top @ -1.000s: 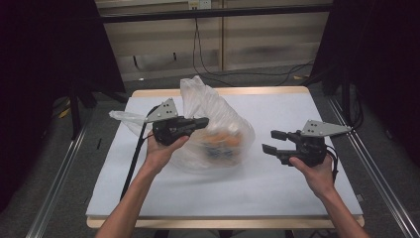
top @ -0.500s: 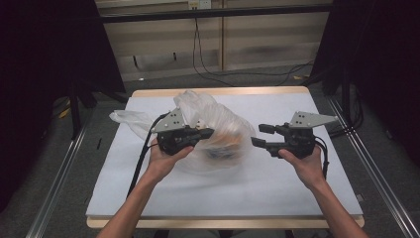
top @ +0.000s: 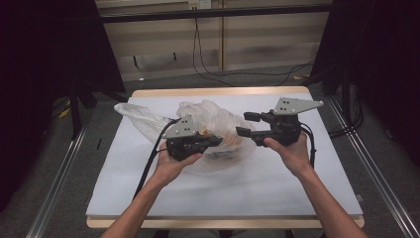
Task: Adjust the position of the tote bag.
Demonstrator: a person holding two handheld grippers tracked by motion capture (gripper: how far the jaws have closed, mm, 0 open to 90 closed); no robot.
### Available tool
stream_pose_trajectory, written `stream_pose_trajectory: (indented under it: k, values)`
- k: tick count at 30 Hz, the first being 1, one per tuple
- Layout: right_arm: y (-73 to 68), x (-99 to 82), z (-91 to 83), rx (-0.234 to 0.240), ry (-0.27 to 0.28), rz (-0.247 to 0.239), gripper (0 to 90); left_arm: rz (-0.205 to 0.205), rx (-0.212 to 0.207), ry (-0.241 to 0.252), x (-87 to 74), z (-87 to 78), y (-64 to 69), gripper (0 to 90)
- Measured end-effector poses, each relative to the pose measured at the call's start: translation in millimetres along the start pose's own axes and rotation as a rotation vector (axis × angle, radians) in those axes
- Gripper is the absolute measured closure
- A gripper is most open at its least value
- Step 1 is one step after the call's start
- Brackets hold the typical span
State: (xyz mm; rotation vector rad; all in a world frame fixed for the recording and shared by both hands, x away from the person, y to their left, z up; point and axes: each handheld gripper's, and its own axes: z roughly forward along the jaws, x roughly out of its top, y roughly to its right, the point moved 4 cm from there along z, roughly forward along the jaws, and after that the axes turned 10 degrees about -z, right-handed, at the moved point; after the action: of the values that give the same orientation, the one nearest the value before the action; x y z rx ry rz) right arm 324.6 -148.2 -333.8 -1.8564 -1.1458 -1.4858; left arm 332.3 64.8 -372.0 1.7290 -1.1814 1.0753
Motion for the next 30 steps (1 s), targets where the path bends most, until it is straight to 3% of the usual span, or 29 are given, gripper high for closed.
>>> stream_pose_trajectory:
  k: [9, 16, 19, 25, 26, 30]
  values:
    - [-1.5, 18.9, 31.7, 0.052, -0.017, -0.015, 30.1, -0.004, -0.007, -0.009, -2.4, 4.4, 2.0, 90.0]
    - [-1.0, 25.3, 53.6, 0.092, -0.029, -0.007, 28.4, 0.007, -0.013, -0.014, -3.1, 5.3, 3.4, 90.0]
    - [-1.4, 21.6, 59.7, 0.099, -0.053, -0.009, 39.6, 0.004, -0.016, -0.023, -4.7, 6.5, 2.9, 90.0]
    - [-0.9, 18.6, 64.3, 0.092, -0.060, -0.012, 82.6, 0.000, -0.012, -0.027, -6.2, 7.2, 1.6, 90.0]
    - [-0.4, 18.3, 64.0, 0.092, -0.056, -0.008, 86.8, -0.004, -0.009, -0.025, -6.4, 7.0, 1.1, 90.0]
    - [1.5, 16.8, 58.5, 0.069, -0.035, -0.004, 89.9, -0.032, -0.007, 0.000, -5.3, 3.5, -1.2, 85.5]
